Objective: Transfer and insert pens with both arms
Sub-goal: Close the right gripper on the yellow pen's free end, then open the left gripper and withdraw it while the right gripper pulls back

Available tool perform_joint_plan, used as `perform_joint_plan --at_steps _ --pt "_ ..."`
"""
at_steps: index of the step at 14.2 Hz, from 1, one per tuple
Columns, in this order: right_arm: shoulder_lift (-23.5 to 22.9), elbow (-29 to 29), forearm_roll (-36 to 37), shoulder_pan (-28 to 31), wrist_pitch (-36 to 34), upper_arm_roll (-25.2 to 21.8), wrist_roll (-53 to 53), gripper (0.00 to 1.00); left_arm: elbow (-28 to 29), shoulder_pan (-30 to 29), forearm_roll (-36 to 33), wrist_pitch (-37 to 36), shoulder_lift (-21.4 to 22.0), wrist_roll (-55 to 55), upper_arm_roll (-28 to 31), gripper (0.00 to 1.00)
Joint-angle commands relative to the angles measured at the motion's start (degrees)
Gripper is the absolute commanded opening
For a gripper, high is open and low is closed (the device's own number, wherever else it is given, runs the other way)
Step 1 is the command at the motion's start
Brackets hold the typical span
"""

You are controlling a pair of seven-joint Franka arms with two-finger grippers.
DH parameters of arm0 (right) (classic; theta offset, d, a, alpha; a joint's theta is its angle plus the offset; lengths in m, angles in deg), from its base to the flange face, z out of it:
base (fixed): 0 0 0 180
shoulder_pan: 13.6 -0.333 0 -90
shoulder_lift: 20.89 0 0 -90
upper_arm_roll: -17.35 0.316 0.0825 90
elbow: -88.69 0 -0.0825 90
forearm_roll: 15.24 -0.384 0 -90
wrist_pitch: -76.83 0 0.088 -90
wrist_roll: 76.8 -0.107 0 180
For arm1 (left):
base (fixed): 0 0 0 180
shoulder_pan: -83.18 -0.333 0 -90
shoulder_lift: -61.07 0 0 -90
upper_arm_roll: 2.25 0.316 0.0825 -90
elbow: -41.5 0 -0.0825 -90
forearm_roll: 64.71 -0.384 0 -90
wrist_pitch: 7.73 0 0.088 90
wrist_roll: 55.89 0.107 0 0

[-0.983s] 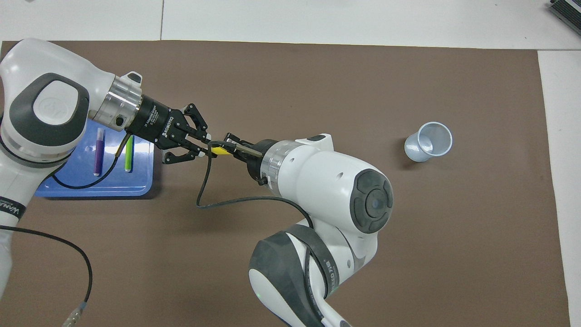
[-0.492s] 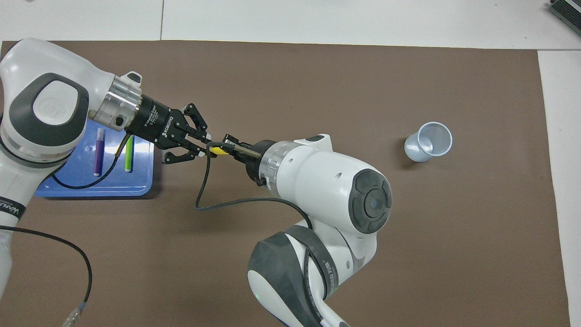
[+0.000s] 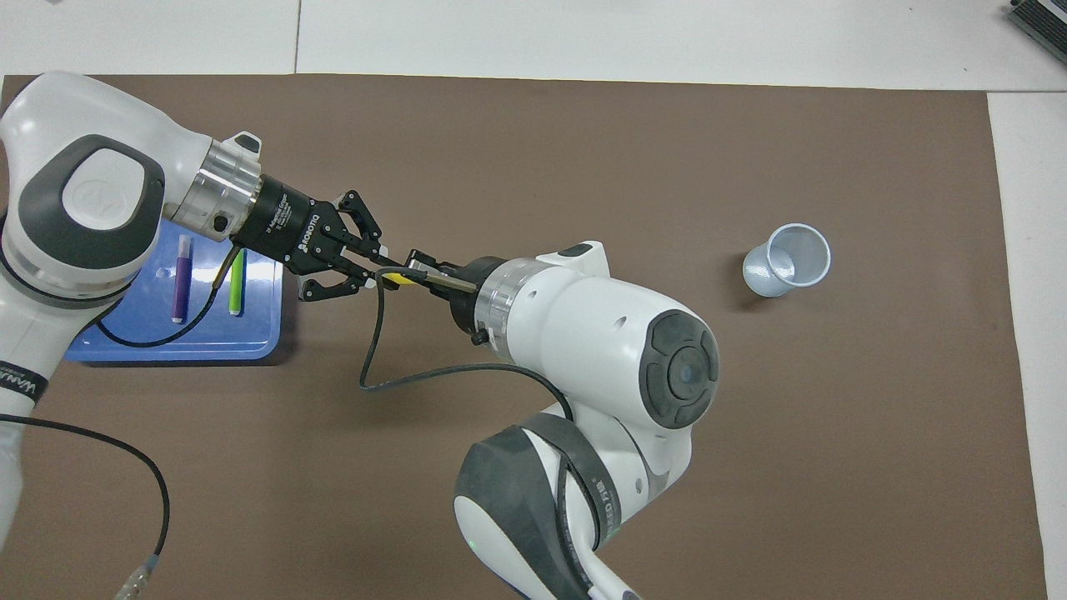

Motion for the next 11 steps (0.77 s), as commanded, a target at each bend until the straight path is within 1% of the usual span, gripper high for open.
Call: perform_joint_plan --at_steps 1,2,5,6,8,9,10,11 --pt "-0.48 0.87 1.14 1.02 -1.29 0.34 2.24 0.0 2.25 0.44 0.05 0.76 2.15 -0.72 1.04 0.86" --pt "-0.48 0.96 1.05 1.02 -1.29 0.25 2.24 0.0 2.25 0.44 -0.04 0.85 2.67 -0.46 1.04 1.0" --pt "-0.48 1.31 0.96 1.02 -1.38 0.25 2.06 0.0 2.16 -0.17 -0.22 0.67 3.55 -0.11 1.3 1.0" --pt "-0.48 1.31 0.96 1.02 -1.38 0.25 2.15 0.0 2.16 -0.18 -1.96 0.67 3.73 0.33 1.39 1.0" --pt "-0.48 1.31 0.96 1.02 -1.38 0.25 2.15 0.0 2.42 -0.26 -13.17 0.67 4.08 5.66 1.39 1.0" --pt "-0.48 1.31 0.96 1.02 -1.55 0.25 2.15 0.0 4.42 -0.61 -17.84 1.11 4.87 9.52 1.39 1.0" --pt "-0.4 1.31 1.22 1.02 -3.03 -0.01 2.5 0.0 7.4 -2.18 -20.23 2.76 6.18 14.87 1.39 1.0" --pt "0.13 1.31 1.57 1.11 -5.22 -0.36 3.63 0.0 10.22 -4.63 -20.43 5.74 7.15 20.93 1.31 1.0"
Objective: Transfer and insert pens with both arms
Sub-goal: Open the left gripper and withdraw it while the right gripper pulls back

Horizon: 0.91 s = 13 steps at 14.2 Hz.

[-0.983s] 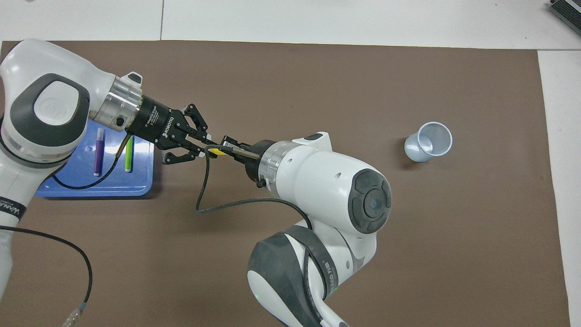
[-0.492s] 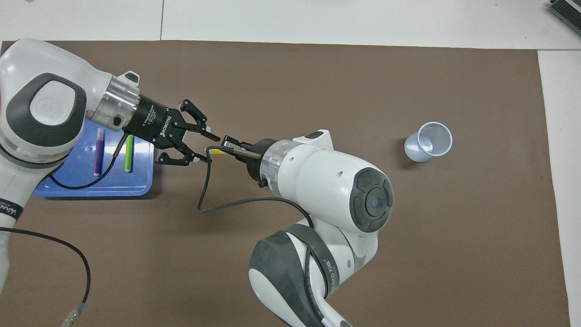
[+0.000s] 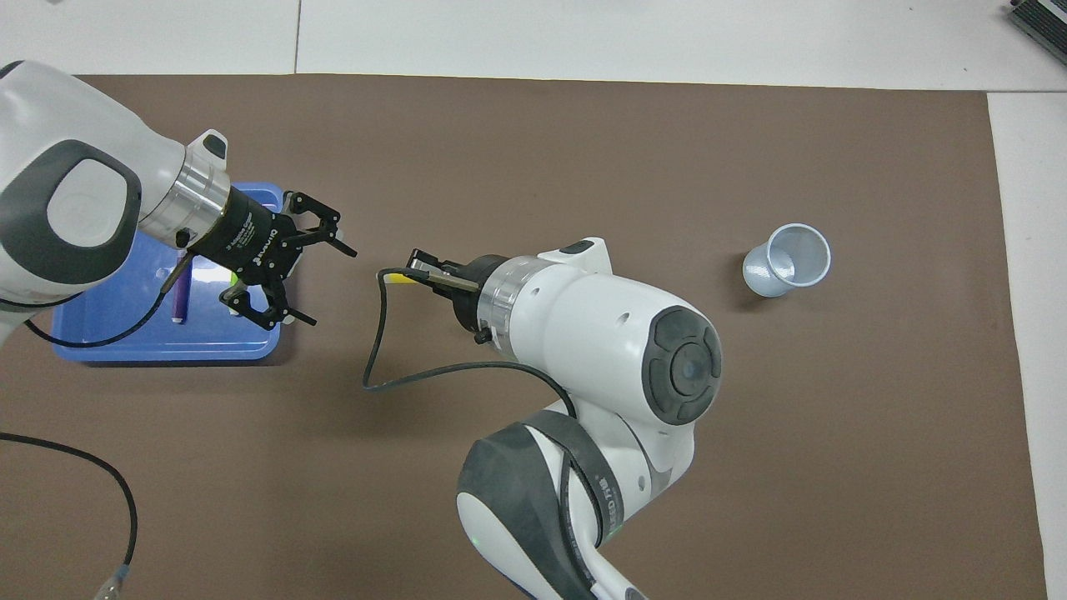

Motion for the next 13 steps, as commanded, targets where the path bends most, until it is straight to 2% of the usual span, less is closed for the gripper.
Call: perform_joint_plan --at_steps 1,3,6,9,11,13 --pt "0.92 1.27 1.84 1.91 -6.77 -0.31 2.43 0.0 9.84 -5.99 -2.64 6.87 4.87 15.06 -0.01 1.0" --pt "3.38 1.18 2.02 4.28 -13.27 -0.31 2.87 0.0 12.57 -7.86 -3.34 10.74 5.84 24.3 0.08 1.0" --pt "7.51 0.13 9.64 7.97 -23.9 -0.22 7.6 0.0 18.11 -9.97 -12.11 21.8 7.16 37.92 0.08 1.0" --pt "9.98 0.22 13.61 11.57 -31.56 -0.22 14.18 0.0 18.65 -11.91 -19.14 29.63 6.37 52.24 0.17 1.0" --pt "10.86 1.09 16.68 15.61 -35.61 -0.31 23.04 0.0 17.34 -14.36 -25.03 36.49 2.87 62.27 0.08 1.0" --pt "12.53 0.75 16.87 22.28 -39.74 -0.31 35.5 0.0 12.87 -15.68 -29.26 36.78 -1.52 65.99 0.08 0.99"
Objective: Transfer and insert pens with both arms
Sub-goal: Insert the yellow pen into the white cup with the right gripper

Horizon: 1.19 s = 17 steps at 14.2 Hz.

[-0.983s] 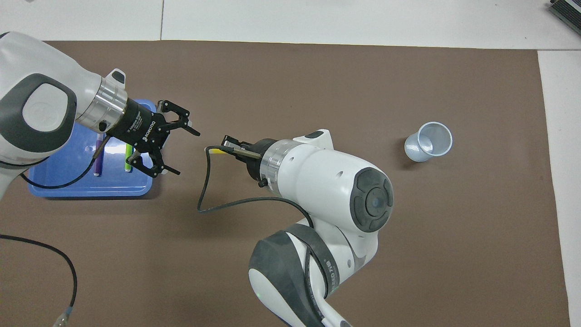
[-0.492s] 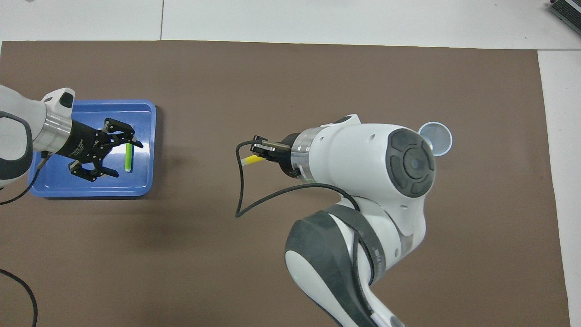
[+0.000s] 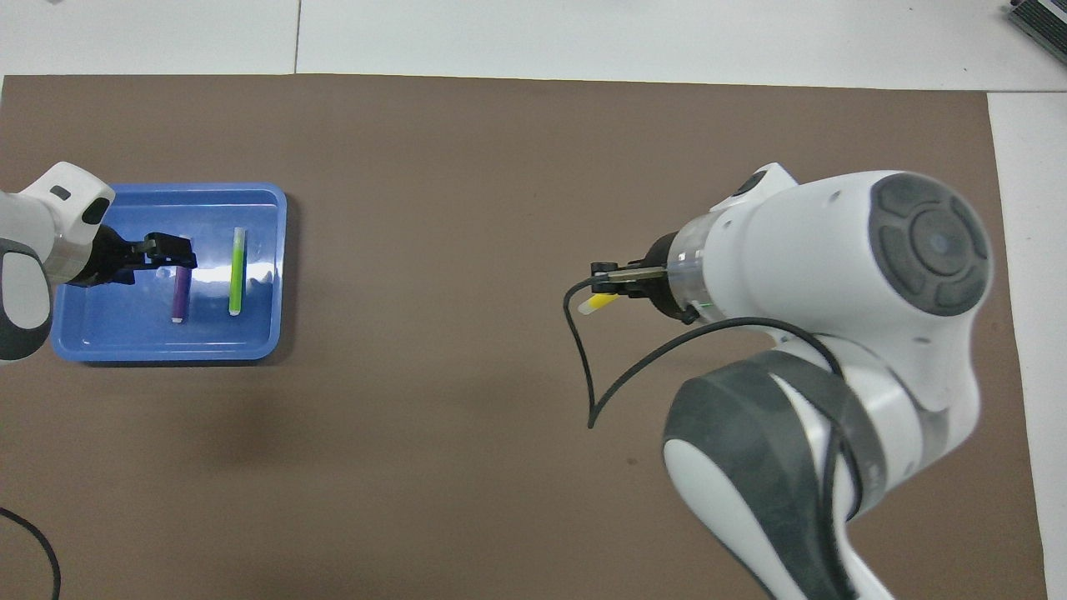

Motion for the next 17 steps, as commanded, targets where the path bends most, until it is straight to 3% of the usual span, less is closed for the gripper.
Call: perform_joint_plan --at_steps 1,3,5,7,12,17 --pt "2.41 -1.1 1.06 9.04 -5.42 0.52 17.6 0.0 -4.25 -1.63 -5.04 1.55 -5.03 5.63 -0.45 0.98" --pt "2.85 -1.63 1.41 14.67 -7.46 0.44 31.06 0.0 -5.13 -1.63 -5.22 1.46 -5.82 7.04 -0.45 0.94" --pt "2.85 -1.9 4.21 18.72 -6.59 0.52 37.86 0.0 -5.13 -1.54 -5.31 1.98 -6.52 7.75 -0.54 0.92" --pt "3.2 -3.29 6.07 20.23 -6.41 0.52 41.74 0.0 -5.48 -1.63 -5.49 2.78 -7.84 10.46 -0.62 0.88" --pt "4.17 -7.34 6.95 23.04 2.54 0.52 56.22 0.0 -6.01 -0.93 -4.96 4.01 -8.9 11.45 -0.71 0.78" --pt "2.51 -8.75 7.21 23.14 8.88 0.52 57.32 0.0 -5.31 -0.66 -4.78 4.45 -8.81 11.45 -0.71 0.7"
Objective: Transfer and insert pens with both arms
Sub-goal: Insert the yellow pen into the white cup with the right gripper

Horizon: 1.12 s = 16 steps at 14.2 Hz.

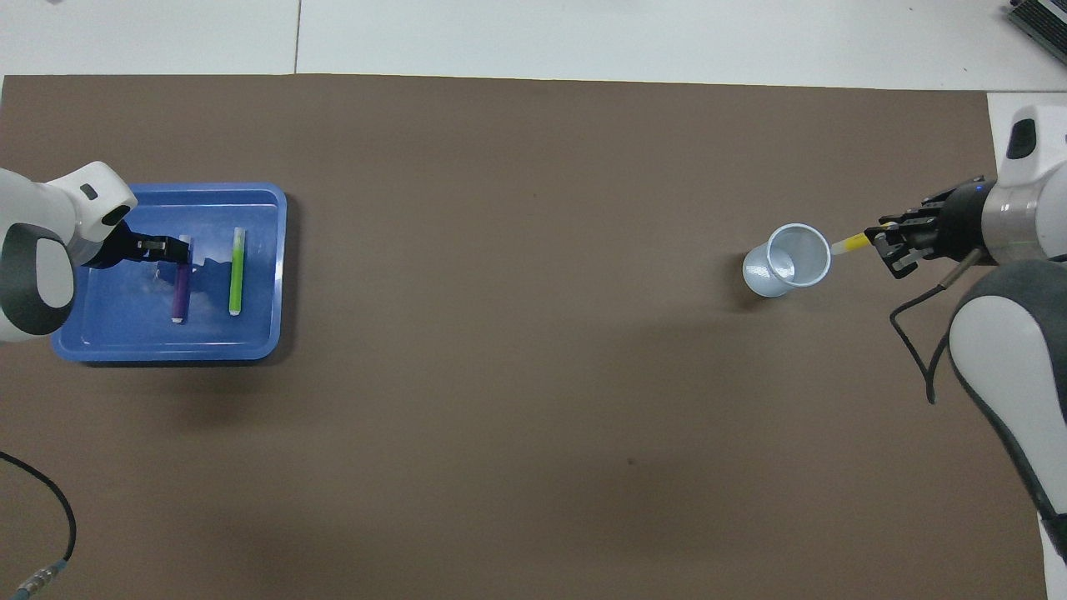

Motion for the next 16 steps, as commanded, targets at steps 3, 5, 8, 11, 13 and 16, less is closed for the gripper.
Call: perform_joint_plan --at_steps 3,5,8,11,13,16 --pt "-1.32 -1.63 1.31 0.56 4.82 1.01 -0.23 0.0 0.41 0.79 -0.65 1.43 -0.55 0.39 0.33 0.64" --pt "-2.03 -1.63 1.31 0.13 5.8 1.09 -3.2 0.0 1.11 0.7 -0.65 3.35 -0.55 0.47 0.33 0.64" --pt "-2.21 -1.71 1.31 -1.72 5.63 1.18 -4.36 0.0 1.99 0.96 -0.65 3.89 -0.46 0.47 0.33 0.64" --pt "-2.12 -3.38 1.31 -1.99 5.71 1.18 -3.92 0.0 2.43 1.14 -0.65 3.89 -0.37 0.56 0.33 0.58" --pt "-2.12 -4.17 1.31 -1.9 5.71 1.18 -3.05 0.0 2.61 1.14 -0.65 3.89 -0.28 0.47 0.33 0.32" --pt "-2.47 -4.61 1.31 -1.9 5.89 1.18 0.81 0.0 2.87 1.14 -0.65 3.89 -0.2 0.47 0.33 0.09"
